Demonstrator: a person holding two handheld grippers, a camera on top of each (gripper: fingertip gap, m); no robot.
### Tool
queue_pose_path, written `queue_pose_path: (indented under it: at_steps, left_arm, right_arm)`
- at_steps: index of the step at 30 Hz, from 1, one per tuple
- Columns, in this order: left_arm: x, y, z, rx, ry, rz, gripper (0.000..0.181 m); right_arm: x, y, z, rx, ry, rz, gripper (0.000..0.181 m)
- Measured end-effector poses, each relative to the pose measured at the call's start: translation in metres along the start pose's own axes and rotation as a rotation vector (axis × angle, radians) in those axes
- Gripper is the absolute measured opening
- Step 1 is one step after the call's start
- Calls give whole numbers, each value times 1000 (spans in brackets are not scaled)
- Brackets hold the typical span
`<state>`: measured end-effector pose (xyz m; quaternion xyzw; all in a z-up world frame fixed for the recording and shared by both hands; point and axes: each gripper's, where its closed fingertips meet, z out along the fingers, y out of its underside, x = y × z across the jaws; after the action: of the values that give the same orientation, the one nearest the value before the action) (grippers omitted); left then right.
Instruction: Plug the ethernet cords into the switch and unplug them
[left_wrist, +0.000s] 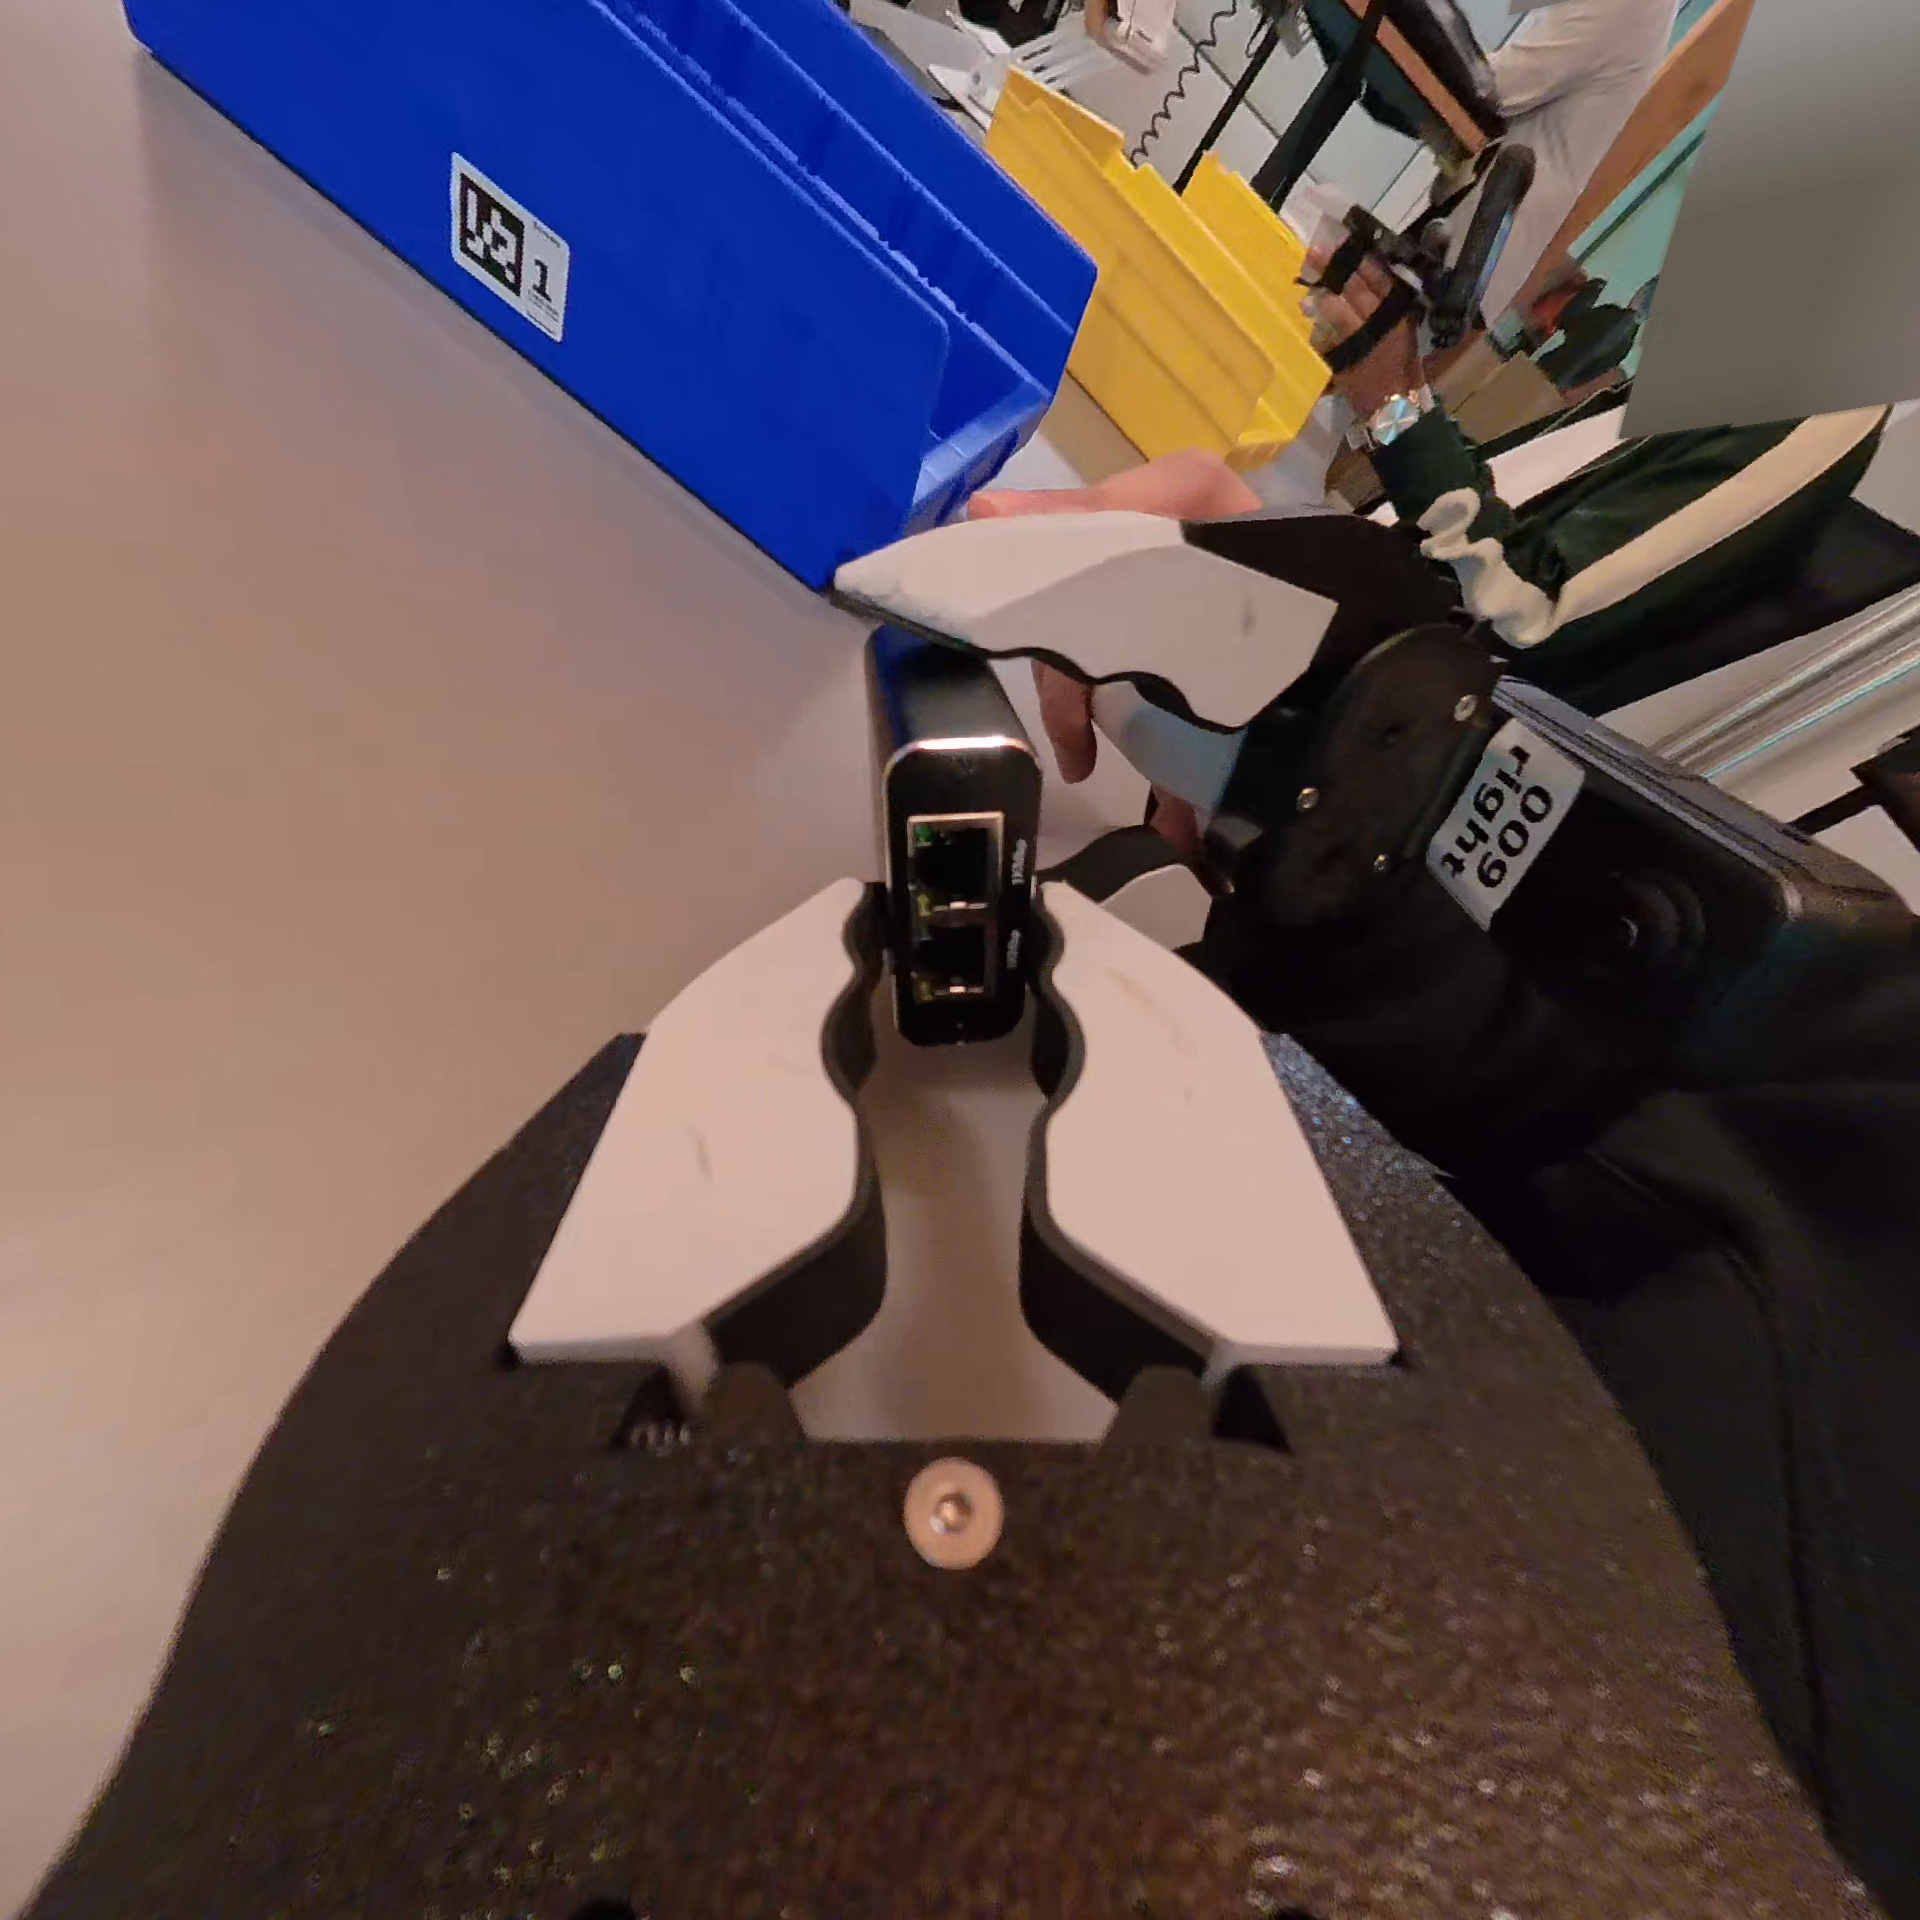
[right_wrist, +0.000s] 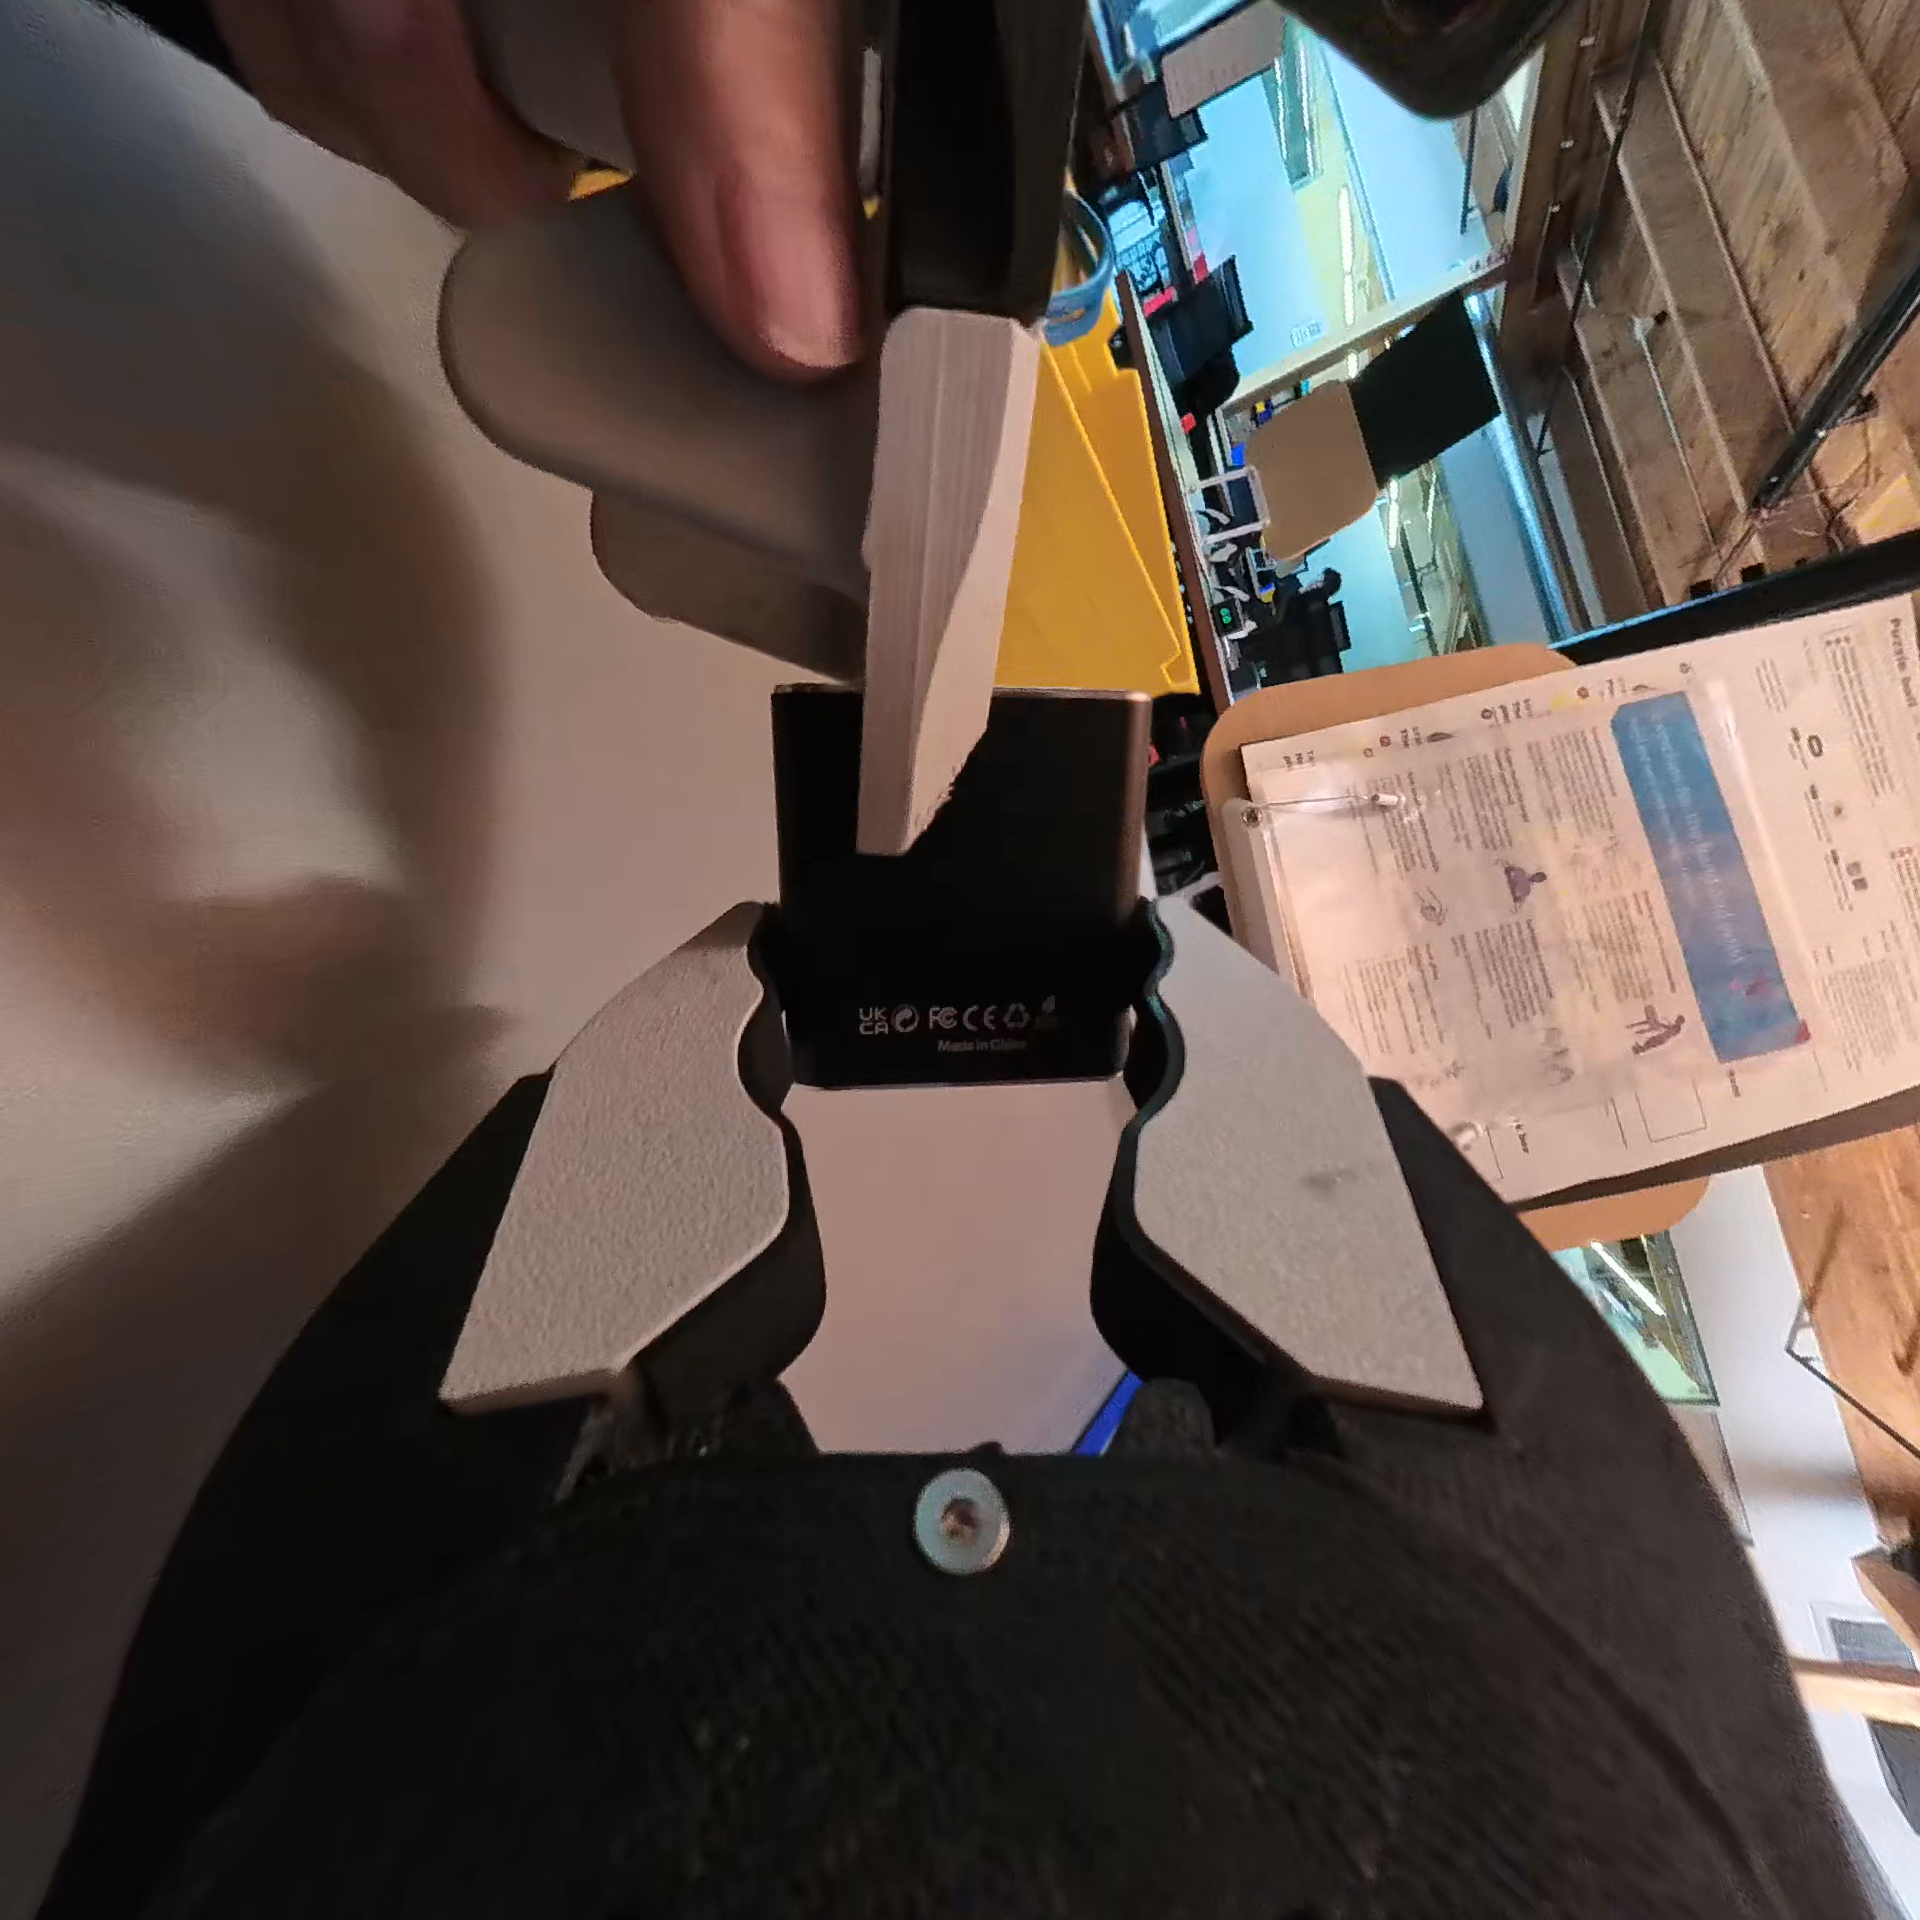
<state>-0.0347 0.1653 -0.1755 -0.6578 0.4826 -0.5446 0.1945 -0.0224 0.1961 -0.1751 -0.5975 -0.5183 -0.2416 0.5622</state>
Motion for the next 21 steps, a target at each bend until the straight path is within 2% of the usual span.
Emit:
queue_pose_path:
  at_steps: [3, 6, 9, 11, 14, 18, 21]
  left_arm:
    - [0, 1, -4, 10, 31, -19, 25]
    - [2, -1, -8, 47, 116, -99, 23]
    - [9, -9, -13, 118, 243, -229, 23]
    - [16, -8, -13, 110, 281, -240, 23]
    - [34, -11, -11, 108, 385, -297, 23]
    - [54, -7, -6, 49, 494, -327, 23]
    - [60, -8, -1, 46, 526, -359, 24]
  right_arm:
    - [-1, -6, -1, 51, 4, 16, 63]
    - [6, -13, -7, 157, 44, 120, 64]
    - [16, -22, -18, 303, 70, 298, 81]
    - [16, -27, -21, 370, 39, 397, 91]
    - [10, -41, -29, 492, -56, 495, 93]
    - [22, -54, -50, 689, -148, 679, 85]
    - [21, -54, -55, 718, -172, 674, 76]
